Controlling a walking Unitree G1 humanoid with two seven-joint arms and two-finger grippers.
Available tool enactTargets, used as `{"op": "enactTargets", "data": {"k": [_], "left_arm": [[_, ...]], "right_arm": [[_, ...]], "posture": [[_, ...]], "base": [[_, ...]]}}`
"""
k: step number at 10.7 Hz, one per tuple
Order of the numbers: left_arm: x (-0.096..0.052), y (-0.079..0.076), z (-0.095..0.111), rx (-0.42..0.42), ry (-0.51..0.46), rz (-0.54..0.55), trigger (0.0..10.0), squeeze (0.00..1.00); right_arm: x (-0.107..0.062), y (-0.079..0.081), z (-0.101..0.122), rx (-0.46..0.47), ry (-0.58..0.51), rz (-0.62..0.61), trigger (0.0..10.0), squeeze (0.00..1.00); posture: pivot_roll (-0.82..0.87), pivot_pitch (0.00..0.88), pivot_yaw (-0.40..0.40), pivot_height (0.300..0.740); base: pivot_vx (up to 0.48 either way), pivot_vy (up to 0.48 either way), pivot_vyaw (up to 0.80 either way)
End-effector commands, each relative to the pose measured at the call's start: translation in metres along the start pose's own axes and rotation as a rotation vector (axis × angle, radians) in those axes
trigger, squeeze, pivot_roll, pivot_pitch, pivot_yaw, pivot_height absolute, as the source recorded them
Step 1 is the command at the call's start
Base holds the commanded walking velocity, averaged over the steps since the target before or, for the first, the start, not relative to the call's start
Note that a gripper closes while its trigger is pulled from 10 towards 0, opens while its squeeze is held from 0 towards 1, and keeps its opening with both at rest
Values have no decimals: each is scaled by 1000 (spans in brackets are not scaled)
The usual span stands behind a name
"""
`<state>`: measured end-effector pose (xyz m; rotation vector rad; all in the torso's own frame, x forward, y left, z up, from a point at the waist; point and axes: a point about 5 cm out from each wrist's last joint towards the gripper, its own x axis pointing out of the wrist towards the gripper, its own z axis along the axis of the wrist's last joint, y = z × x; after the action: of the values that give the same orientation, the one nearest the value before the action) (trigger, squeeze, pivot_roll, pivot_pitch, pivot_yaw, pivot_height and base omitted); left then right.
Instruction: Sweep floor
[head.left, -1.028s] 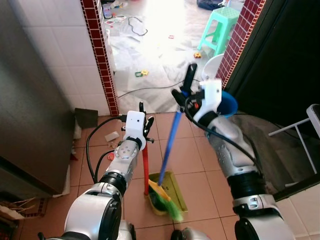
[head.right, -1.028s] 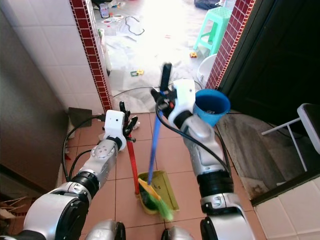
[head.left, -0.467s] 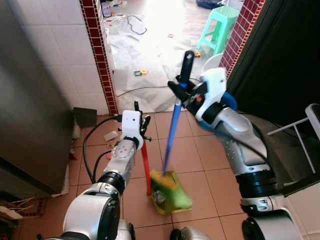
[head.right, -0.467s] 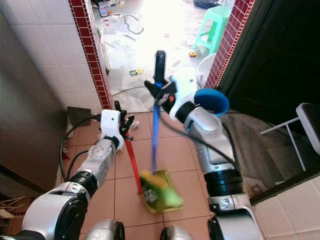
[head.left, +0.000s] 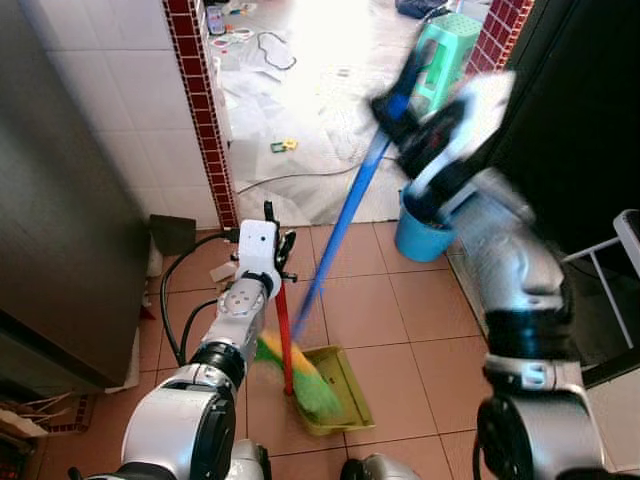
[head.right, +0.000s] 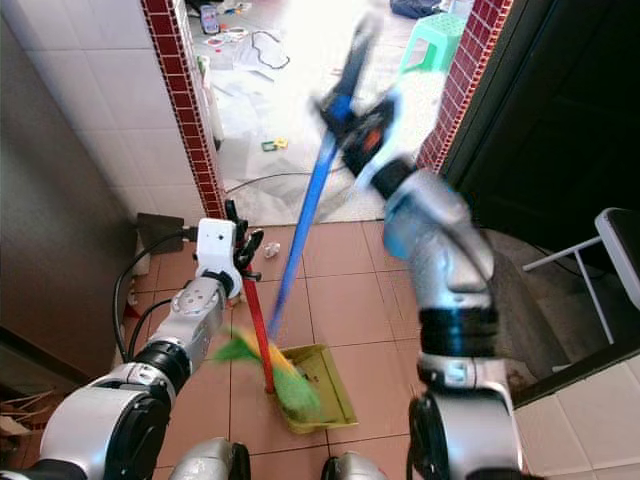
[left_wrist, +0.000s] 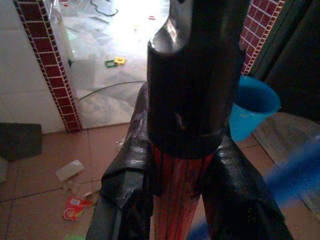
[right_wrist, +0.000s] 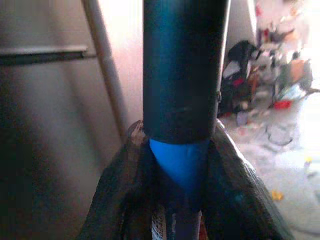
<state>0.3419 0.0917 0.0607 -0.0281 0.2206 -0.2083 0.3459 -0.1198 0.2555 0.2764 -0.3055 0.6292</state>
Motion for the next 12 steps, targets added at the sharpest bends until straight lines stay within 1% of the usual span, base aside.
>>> {"op": "enactTargets", "data": {"k": [1, 2, 3, 4, 5, 6, 7, 8, 9, 10, 11, 12], "left_arm": [[1, -5, -1, 0, 17, -28, 10000, 0], [1, -5, -1, -1, 17, -30, 10000, 0], [1, -5, 0, -6, 13, -30, 10000, 0], [1, -5, 0, -10, 9, -29, 10000, 0], [1, -3, 5, -17, -23, -25, 10000, 0], [1, 1, 8, -17, -43, -3, 10000, 0], [0, 4, 14, -15, -90, -15, 10000, 0], [-3, 9, 21, -44, -149, -22, 10000, 0], [-9, 13, 30, -44, -216, -40, 10000, 0], [-12, 15, 33, -28, -247, -50, 10000, 0], [-17, 17, 38, 9, -277, -71, 10000, 0], [-20, 18, 42, 60, -303, -99, 10000, 0]], "right_arm": [[5, -2, 24, -95, -98, -17, 10000, 0], [5, -7, 25, -267, -87, -46, 10000, 0], [-1, -13, 13, -406, -39, -94, 10000, 0], [-4, -16, 7, -437, -20, -115, 10000, 0], [-18, -31, -13, -480, 45, -239, 10000, 0], [-32, -43, -30, -525, 106, -335, 10000, 0], [-45, -51, -44, -564, 146, -419, 10000, 0], [-62, -53, -59, -533, 173, -492, 10000, 0], [-73, -52, -71, -526, 185, -530, 10000, 0], [-78, -51, -78, -508, 186, -569, 10000, 0], [-76, -50, -87, -506, 188, -612, 10000, 0], [-72, -51, -90, -509, 187, -634, 10000, 0]], "posture": [[-67, 24, 2, 740], [-68, 23, 1, 740], [-65, 23, -1, 740], [-65, 23, -1, 740], [-65, 22, -1, 740], [-63, 24, 0, 740], [-65, 23, 9, 740], [-61, 18, 15, 740], [-54, 12, 23, 740], [-42, 5, 36, 740], [-36, 0, 50, 740], [-23, 0, 49, 740]], "base": [[0, 0, 0], [0, 0, 0], [0, 0, 0], [0, 0, 0], [0, 0, 0], [0, 0, 0], [0, 0, 0], [0, 0, 0], [0, 0, 0], [0, 0, 0], [0, 0, 0], [0, 0, 0]]}}
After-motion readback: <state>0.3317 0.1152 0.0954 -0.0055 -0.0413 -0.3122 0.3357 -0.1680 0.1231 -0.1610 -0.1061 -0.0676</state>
